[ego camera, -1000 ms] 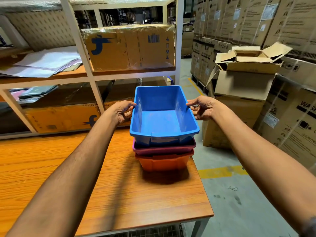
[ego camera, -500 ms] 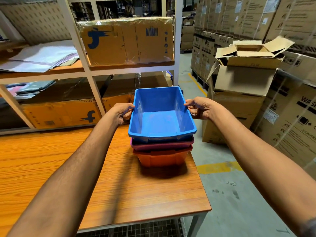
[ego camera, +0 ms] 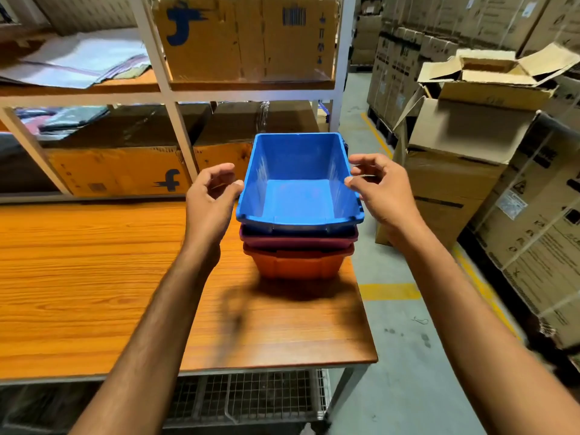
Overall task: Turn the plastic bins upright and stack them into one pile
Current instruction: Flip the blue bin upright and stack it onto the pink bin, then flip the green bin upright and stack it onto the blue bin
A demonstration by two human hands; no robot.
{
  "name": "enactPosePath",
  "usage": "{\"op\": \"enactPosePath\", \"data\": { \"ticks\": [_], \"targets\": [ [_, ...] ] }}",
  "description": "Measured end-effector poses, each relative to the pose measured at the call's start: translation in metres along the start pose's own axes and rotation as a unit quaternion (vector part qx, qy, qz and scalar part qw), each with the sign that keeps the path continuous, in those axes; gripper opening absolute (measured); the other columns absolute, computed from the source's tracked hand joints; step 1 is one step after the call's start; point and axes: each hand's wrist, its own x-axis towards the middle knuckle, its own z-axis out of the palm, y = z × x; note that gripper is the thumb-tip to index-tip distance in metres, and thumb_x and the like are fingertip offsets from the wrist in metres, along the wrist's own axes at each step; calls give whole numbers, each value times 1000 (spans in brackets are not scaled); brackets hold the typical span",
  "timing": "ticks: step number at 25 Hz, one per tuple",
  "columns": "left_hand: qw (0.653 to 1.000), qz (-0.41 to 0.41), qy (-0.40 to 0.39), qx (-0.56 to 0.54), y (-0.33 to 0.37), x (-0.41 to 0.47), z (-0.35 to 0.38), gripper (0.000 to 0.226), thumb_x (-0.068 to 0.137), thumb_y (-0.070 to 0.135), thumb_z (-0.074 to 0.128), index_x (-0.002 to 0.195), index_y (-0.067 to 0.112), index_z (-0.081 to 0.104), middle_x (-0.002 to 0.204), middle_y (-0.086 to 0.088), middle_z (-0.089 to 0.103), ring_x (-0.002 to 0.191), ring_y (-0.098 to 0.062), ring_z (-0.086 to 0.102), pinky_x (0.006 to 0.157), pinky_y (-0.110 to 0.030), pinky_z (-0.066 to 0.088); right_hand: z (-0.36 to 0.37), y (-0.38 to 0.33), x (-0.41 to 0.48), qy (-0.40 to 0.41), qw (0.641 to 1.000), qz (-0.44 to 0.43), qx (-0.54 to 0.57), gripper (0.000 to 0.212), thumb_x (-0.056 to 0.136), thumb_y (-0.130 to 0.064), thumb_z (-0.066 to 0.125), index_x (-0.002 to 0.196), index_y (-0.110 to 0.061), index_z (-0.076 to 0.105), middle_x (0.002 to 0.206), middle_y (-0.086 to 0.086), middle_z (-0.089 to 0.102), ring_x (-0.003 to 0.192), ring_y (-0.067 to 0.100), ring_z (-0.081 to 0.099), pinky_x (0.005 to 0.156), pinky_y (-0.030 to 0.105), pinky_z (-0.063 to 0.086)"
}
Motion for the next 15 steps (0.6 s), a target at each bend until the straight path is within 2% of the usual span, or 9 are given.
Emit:
{"op": "enactPosePath", "data": {
  "ticks": [2,4,9,13,15],
  "targets": [
    [999,29,3,15,-4,-26,-5,33,96,14,68,126,27,66,116,16,67,108,6,62,81,-7,52,3,2,-23,-18,998,-52,-30,34,92,-9,72,124,-20,67,105,-3,68,95,4,65,80,18,57],
    [997,55,5,44,-11,-48,-10,34,95,16,69,127,26,65,122,13,68,111,4,63,83,-7,50,10,5,-45,-52,993,-95,-55,31,90,-11,73,119,-20,69,101,-4,70,88,1,66,79,15,54],
    [980,102,39,168,-37,-112,-42,36,93,19,70,127,29,63,126,12,66,115,-7,61,91,-29,48,39,16,-112,-128,978,-162,-39,25,88,-11,74,113,-15,73,96,-4,72,87,5,68,83,22,54],
    [963,69,68,250,-70,-164,-88,43,93,19,71,134,25,61,132,9,60,124,-14,52,100,-33,44,71,32,-173,-186,960,-195,-71,25,90,-12,74,115,-17,72,98,-7,70,94,11,66,79,33,54],
    [962,23,80,258,-87,-188,-117,47,93,21,71,137,29,58,136,9,56,130,-13,47,104,-44,45,94,43,-205,-221,945,-207,-120,29,92,-18,72,121,-21,69,104,-10,67,102,11,61,79,35,52]
  ]
}}
